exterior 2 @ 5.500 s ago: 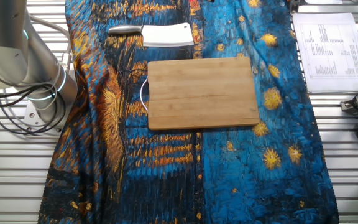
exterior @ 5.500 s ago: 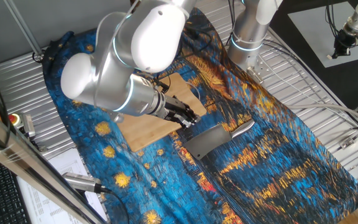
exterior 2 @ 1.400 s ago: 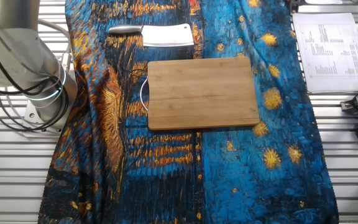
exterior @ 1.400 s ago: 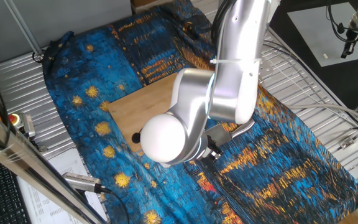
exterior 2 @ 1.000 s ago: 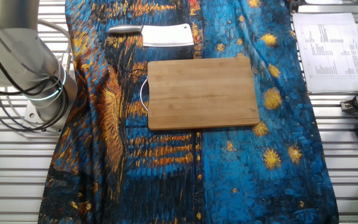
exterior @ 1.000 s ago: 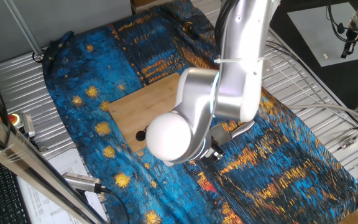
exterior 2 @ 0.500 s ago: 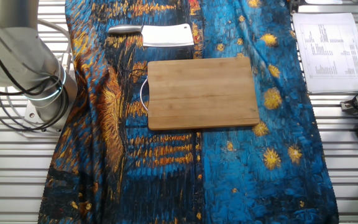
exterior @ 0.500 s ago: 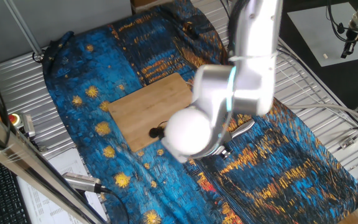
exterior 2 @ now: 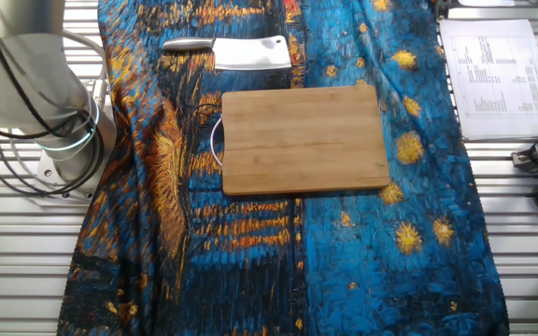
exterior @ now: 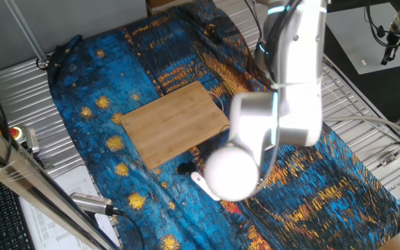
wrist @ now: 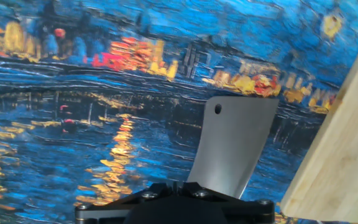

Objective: Put the knife on the cutting board

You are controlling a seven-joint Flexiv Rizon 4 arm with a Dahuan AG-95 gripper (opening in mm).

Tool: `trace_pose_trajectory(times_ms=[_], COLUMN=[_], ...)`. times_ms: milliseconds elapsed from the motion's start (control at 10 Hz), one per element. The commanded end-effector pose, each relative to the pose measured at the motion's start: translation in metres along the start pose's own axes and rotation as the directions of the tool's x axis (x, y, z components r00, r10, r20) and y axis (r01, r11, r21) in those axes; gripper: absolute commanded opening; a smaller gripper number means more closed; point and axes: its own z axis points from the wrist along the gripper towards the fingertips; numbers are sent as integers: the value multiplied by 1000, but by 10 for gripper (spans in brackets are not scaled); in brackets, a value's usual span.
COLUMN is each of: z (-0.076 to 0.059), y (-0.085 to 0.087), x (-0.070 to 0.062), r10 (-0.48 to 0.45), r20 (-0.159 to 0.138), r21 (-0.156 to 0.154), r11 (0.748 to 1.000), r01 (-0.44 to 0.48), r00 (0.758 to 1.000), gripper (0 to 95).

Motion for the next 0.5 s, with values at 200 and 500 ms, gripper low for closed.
trace_pose_trajectory(times_ms=[200,500], z=[4,8], y=[-1,0], x=[3,1], r10=[19,19], r20=[26,43], r21=[2,25], r11=[1000,999], r01=[-19,-20], r00=[999,999], gripper=[0,0])
